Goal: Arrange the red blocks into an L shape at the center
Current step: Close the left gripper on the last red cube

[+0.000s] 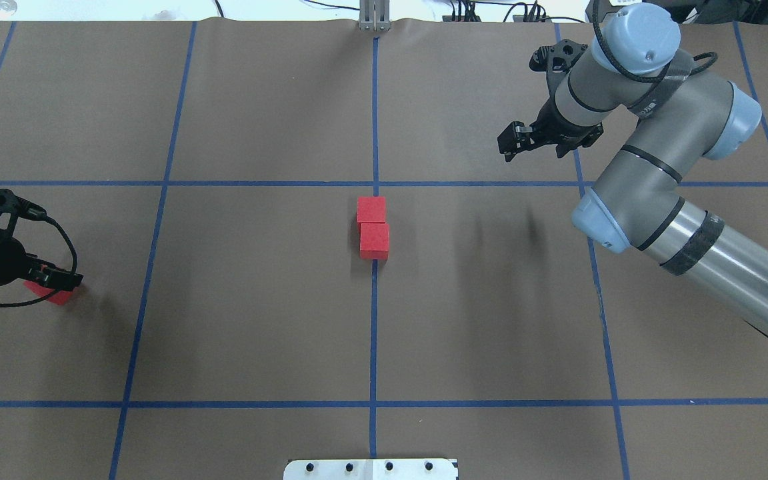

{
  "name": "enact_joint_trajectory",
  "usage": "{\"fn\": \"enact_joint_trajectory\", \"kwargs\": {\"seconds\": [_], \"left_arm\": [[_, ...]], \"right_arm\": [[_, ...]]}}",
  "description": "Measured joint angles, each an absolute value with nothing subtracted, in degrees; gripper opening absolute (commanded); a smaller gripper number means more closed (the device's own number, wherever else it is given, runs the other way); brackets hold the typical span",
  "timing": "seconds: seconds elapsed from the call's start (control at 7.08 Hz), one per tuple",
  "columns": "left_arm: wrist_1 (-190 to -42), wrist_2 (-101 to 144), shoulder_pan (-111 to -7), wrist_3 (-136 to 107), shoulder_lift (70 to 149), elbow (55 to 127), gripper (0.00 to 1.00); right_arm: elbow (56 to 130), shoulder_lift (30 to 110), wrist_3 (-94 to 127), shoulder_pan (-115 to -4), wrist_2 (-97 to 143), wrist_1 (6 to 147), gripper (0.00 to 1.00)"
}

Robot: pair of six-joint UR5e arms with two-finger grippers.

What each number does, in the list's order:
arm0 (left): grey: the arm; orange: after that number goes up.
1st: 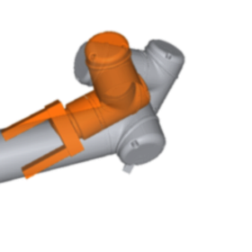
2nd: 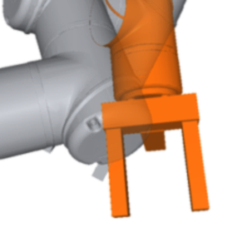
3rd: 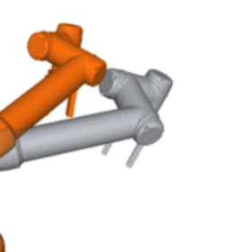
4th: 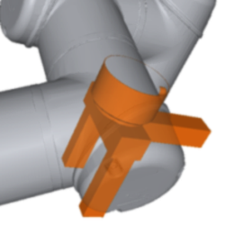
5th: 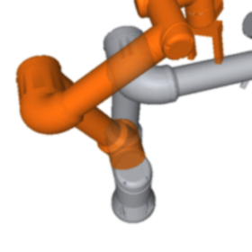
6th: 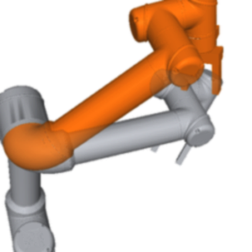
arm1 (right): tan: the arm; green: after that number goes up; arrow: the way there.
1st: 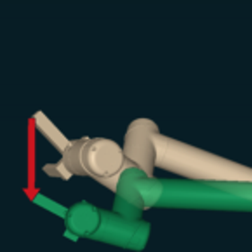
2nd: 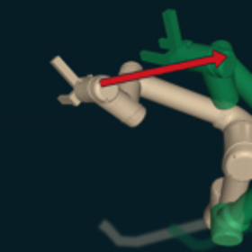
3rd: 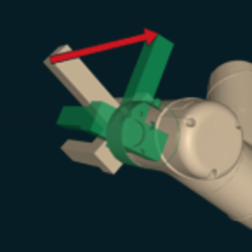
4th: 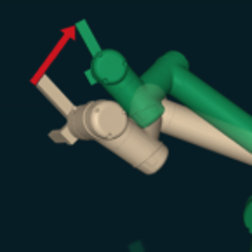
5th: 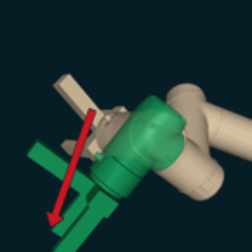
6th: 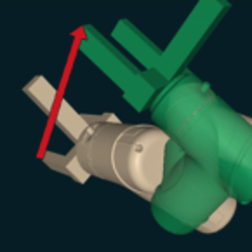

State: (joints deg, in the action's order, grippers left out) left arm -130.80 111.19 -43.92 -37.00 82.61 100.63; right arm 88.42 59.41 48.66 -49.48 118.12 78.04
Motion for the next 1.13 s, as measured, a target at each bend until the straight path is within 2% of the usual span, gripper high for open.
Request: {"fn": "enact_joint_trajectory", "kwargs": {"seconds": [0.14,0.28,0.42,0.71,0.85,1.13], "left_arm": [[-130.84,111.31,-43.89,-37.0,82.38,100.67,1.0],[-130.86,111.39,-43.84,-37.0,82.16,100.73,0.94],[-130.86,111.43,-43.8,-37.0,81.99,100.77,0.8],[-130.87,111.44,-43.77,-37.0,81.77,100.88,0.21],[-130.87,111.47,-43.77,-37.0,81.54,101.08,0.0],[-130.41,112.76,-43.92,-37.21,81.11,102.7,0.0]], "right_arm": [[88.4,59.41,48.58,-49.48,118.12,78.04,0.99],[88.36,59.41,48.5,-49.48,118.11,78.05,0.99],[88.35,59.44,48.45,-49.45,118.07,78.05,0.99],[88.25,59.49,48.48,-49.32,117.98,78.05,0.99],[88.2,59.5,48.5,-49.27,117.96,78.05,0.99],[88.16,59.45,48.53,-49.23,117.95,78.05,0.99]]}}
